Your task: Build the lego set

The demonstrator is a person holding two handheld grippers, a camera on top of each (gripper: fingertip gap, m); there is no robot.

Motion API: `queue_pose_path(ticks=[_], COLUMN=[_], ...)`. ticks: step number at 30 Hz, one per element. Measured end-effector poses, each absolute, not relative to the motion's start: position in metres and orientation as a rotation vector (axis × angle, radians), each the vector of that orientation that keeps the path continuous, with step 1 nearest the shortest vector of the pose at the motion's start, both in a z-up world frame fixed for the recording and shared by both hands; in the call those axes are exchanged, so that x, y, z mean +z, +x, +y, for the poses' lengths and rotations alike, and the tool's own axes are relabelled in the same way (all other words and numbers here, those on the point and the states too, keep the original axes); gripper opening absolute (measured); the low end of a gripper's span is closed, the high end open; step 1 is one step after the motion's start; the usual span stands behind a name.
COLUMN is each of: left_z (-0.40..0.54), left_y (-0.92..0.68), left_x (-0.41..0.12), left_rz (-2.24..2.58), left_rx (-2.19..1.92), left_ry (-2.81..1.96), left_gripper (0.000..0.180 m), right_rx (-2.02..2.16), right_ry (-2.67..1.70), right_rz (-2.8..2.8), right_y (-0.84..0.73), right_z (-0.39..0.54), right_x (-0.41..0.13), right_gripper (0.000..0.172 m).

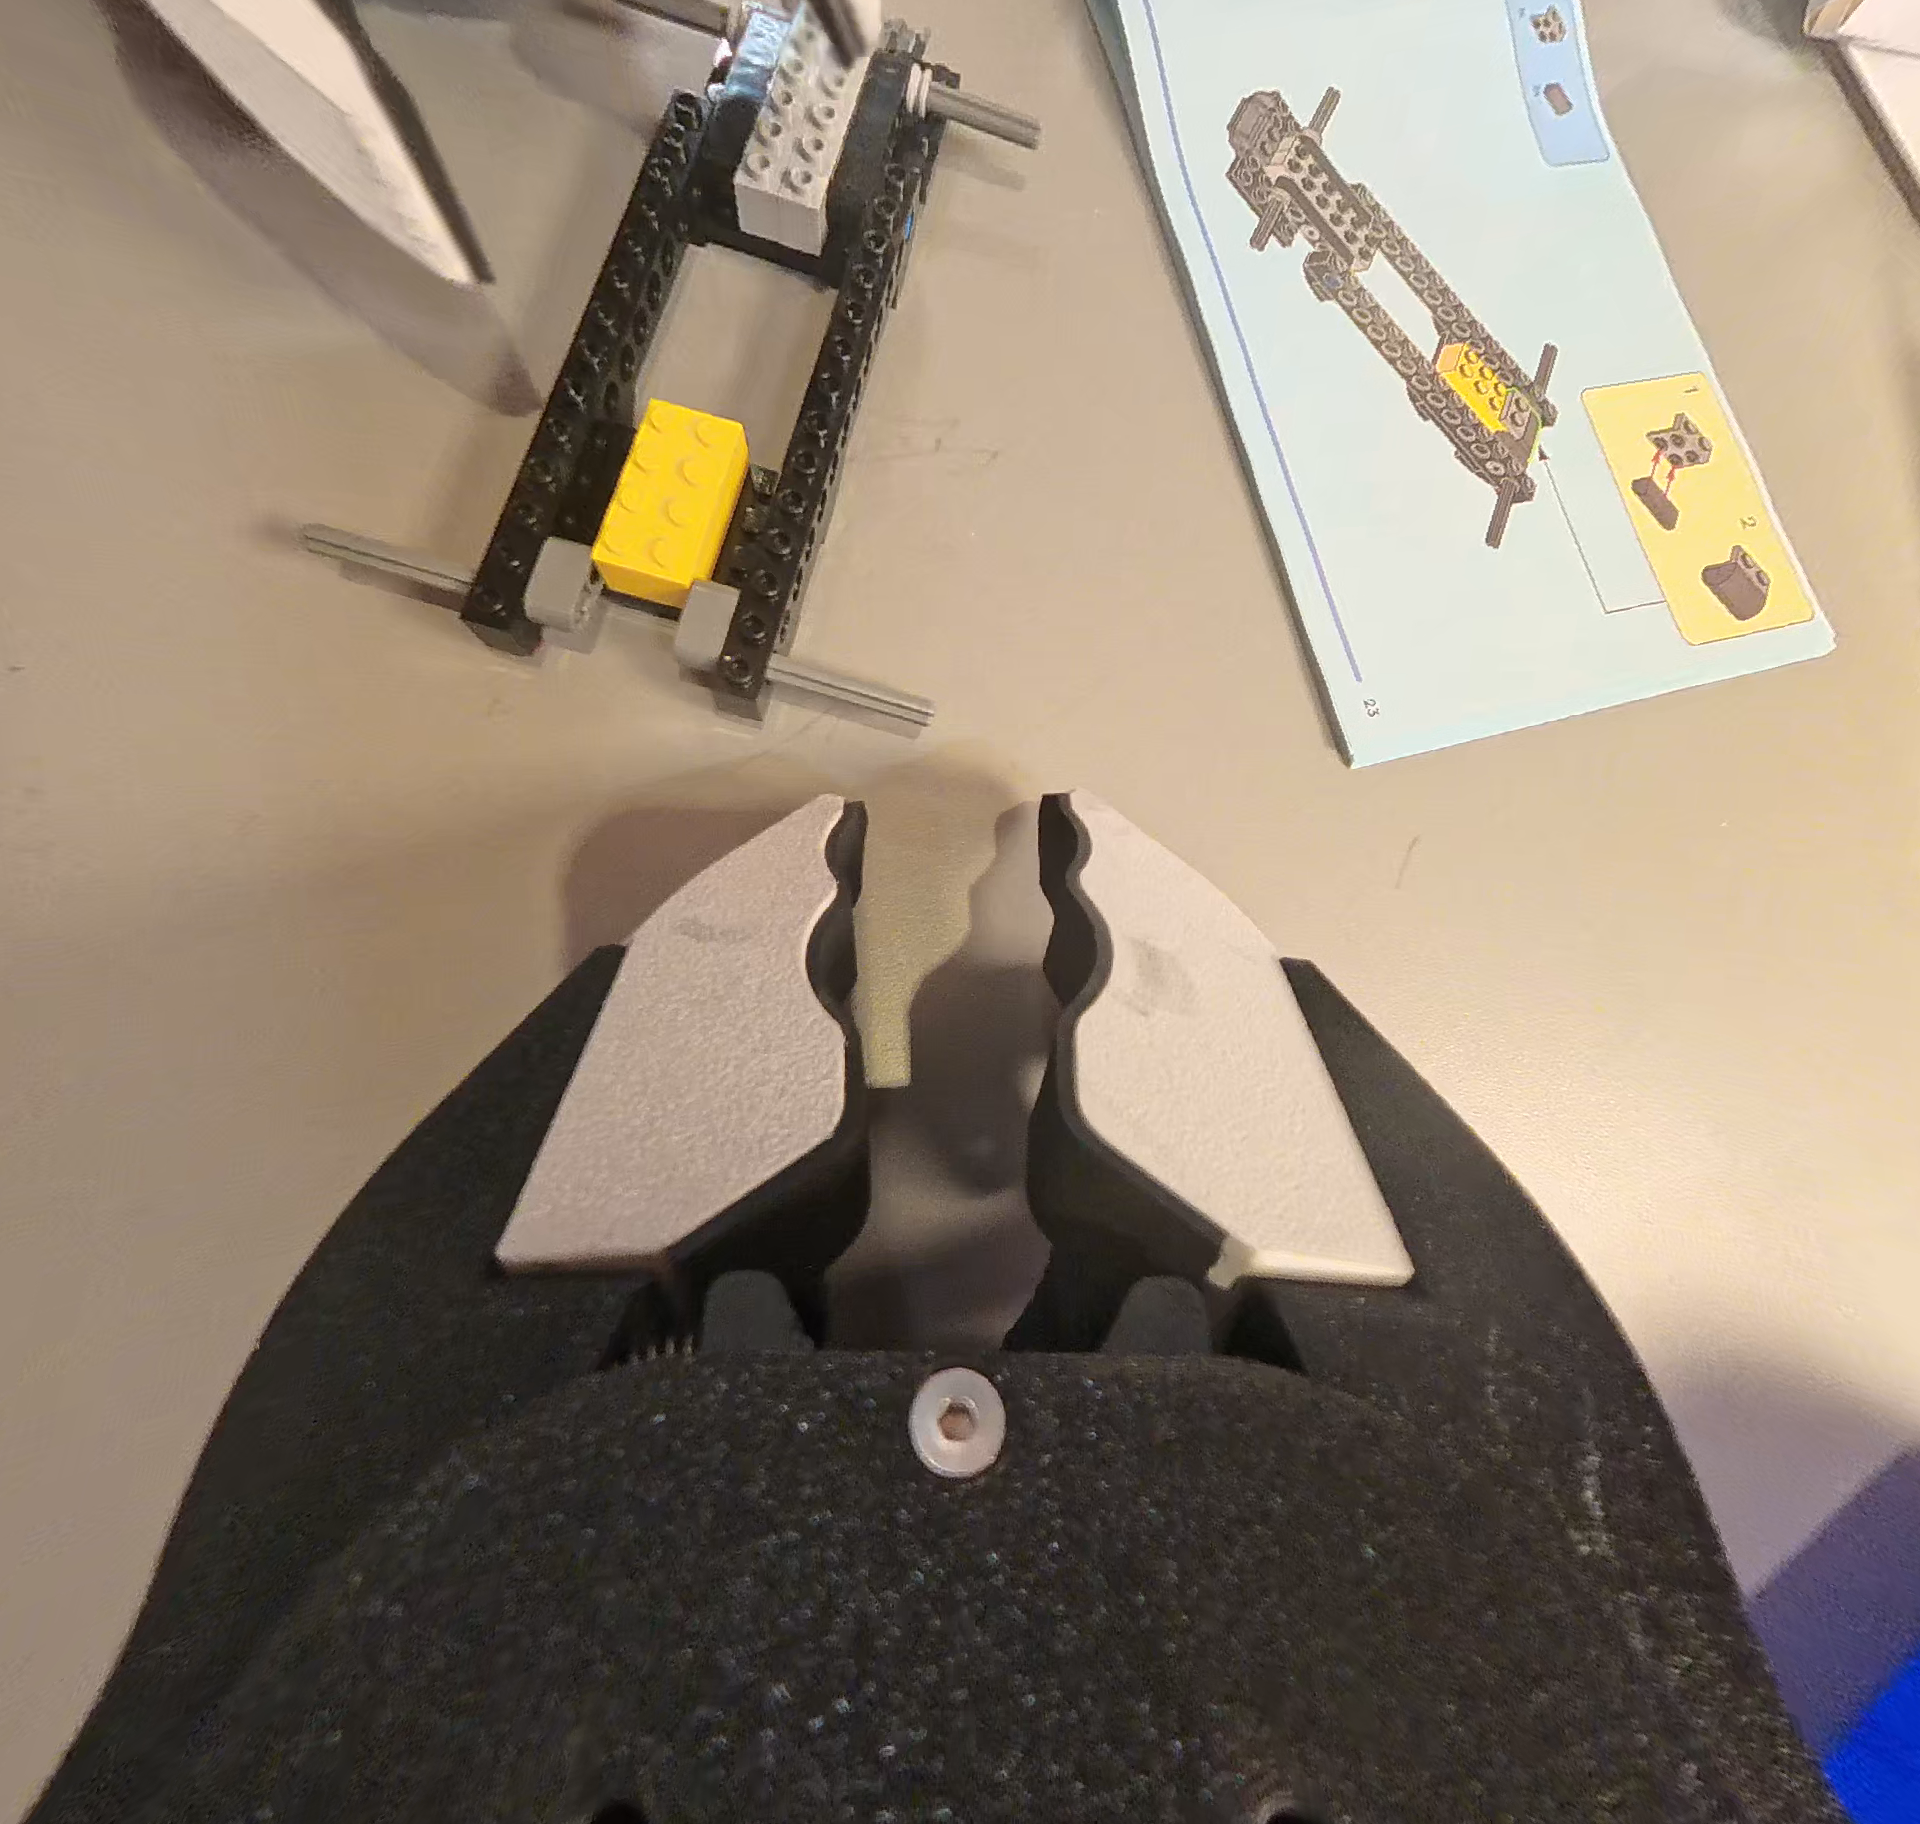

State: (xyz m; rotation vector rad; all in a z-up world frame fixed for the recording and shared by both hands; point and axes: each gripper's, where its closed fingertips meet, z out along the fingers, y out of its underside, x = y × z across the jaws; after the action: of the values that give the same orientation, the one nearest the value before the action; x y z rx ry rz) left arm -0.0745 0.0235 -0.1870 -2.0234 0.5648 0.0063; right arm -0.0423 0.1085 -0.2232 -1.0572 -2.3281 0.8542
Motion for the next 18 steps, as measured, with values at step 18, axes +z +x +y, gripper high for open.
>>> queue_pose_path(ticks=[18], left_z=[0.030], left_y=[-0.111], left_x=[-0.143], left_rz=[0.304], left_rx=[0.167], left_ry=[-1.767], left_gripper=[0.059], right_rx=[0.781], right_ry=[-1.115], right_rz=[-2.208], right_y=[-0.050], right_z=[0.121], right_x=[-0.220], right_gripper=[0.034])
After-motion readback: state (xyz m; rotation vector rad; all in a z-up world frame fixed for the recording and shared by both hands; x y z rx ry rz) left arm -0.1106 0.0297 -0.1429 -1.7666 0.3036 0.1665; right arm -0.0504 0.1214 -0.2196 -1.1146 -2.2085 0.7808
